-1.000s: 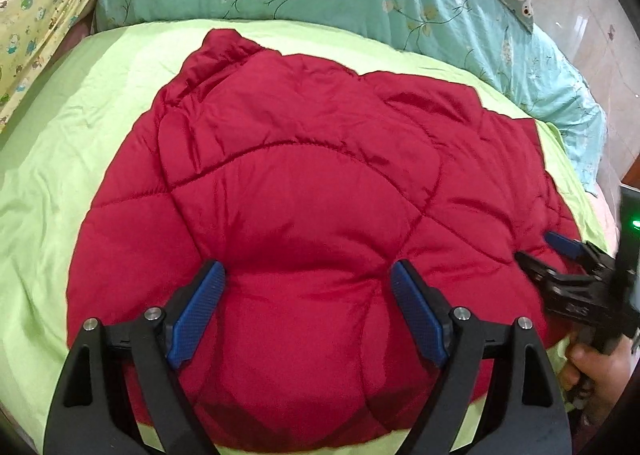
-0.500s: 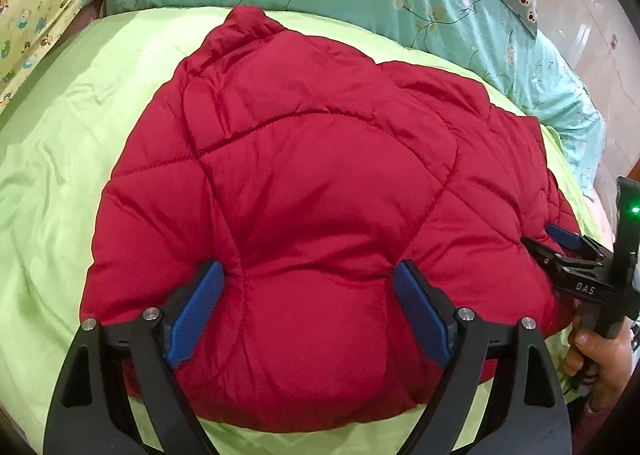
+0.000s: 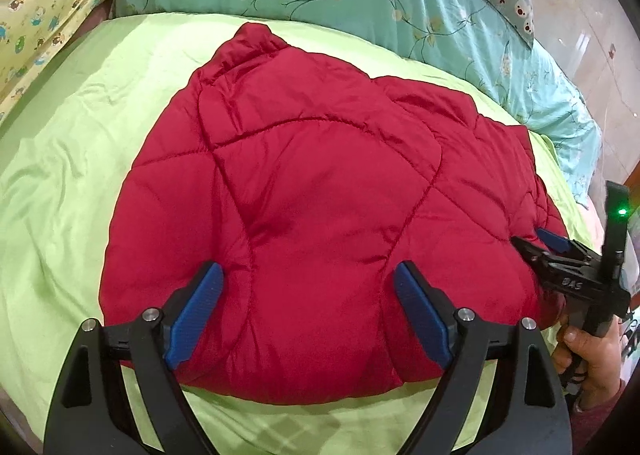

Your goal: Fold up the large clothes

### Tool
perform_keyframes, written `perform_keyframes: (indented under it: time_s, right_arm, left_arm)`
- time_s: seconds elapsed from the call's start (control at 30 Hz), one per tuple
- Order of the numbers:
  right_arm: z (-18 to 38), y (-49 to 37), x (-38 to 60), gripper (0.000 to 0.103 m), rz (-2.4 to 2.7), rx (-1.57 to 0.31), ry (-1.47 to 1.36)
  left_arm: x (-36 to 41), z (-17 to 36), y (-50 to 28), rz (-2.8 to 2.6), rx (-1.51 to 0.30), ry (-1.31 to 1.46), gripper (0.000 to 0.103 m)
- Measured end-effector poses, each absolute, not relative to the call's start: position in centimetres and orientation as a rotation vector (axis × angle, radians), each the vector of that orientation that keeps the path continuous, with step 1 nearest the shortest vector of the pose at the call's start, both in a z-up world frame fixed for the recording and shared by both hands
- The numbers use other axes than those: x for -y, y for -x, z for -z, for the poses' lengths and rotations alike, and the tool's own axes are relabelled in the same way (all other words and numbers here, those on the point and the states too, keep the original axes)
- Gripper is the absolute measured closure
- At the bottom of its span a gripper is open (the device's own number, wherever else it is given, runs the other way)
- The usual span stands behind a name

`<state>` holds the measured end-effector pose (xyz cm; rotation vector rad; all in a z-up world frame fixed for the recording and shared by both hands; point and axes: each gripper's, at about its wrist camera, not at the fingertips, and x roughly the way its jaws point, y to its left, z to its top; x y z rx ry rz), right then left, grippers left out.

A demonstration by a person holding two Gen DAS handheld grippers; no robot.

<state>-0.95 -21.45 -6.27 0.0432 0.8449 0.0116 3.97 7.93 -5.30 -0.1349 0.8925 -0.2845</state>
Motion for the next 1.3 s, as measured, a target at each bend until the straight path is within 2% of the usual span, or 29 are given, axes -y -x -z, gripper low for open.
perform_keyframes:
  time_s: [0.2,0.73,1.3]
  right_arm:
    - [3.7,4.3,21.2,0.007,-0.065,-0.764,-0.095]
    - [2.6,6.3,19.8,0.007,-0.137,-0.796,-0.083]
    - [6.0,4.3,22.7,0.006,-0.043,-0.882,-0.112]
  left_arm:
    - [-7.4,5.0,-3.9,0.262,-0.901,0.128,0.014]
    - [-3.7,4.0,-2.5,0.174,-0.916,-0.067,0.014]
    - [-2.8,3.5,-2.4,0.159,-0.894,-0.119,0.014]
